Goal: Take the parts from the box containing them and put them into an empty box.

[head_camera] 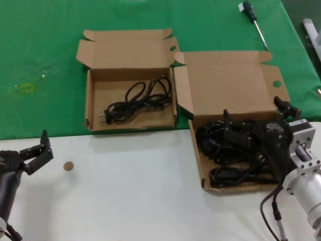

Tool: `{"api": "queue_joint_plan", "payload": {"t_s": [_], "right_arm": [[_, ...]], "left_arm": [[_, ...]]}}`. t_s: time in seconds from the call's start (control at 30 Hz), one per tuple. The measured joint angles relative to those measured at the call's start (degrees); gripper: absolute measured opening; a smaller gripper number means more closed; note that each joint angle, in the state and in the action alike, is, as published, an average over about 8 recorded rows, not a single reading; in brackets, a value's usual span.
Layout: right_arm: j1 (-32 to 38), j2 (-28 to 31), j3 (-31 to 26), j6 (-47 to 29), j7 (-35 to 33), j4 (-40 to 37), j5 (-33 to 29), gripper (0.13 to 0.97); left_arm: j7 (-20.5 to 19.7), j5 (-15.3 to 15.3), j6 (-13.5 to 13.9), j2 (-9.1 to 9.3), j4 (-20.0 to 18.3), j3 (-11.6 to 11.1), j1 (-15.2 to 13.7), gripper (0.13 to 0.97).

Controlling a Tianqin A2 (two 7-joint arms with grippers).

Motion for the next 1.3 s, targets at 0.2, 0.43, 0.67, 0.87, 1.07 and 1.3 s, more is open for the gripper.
{"api": "queue_joint_plan", "payload": {"t_s": [0.2,0.43,0.67,0.87,1.07,1.3], "right_arm": [[0.0,0.0,0.0,0.0,0.0,0.0,0.0,0.966],[0.0,0.0,0.0,0.0,0.0,0.0,0.0,0.966],[0.0,0.0,0.0,0.0,0.0,0.0,0.0,0.966],[0.0,0.0,0.0,0.0,0.0,0.0,0.0,0.966],[0.0,0.0,0.0,0.0,0.0,0.0,0.0,0.966],[0.0,0.0,0.0,0.0,0.0,0.0,0.0,0.966]], "left_arm": [[0.0,0.0,0.0,0.0,0.0,0.0,0.0,0.966],[0.0,0.0,0.0,0.0,0.0,0.0,0.0,0.966],[0.0,0.0,0.0,0.0,0.0,0.0,0.0,0.966],[0.0,0.0,0.0,0.0,0.0,0.0,0.0,0.966],[0.0,0.0,0.0,0.0,0.0,0.0,0.0,0.966],[0.0,0.0,0.0,0.0,0.0,0.0,0.0,0.966]]}}
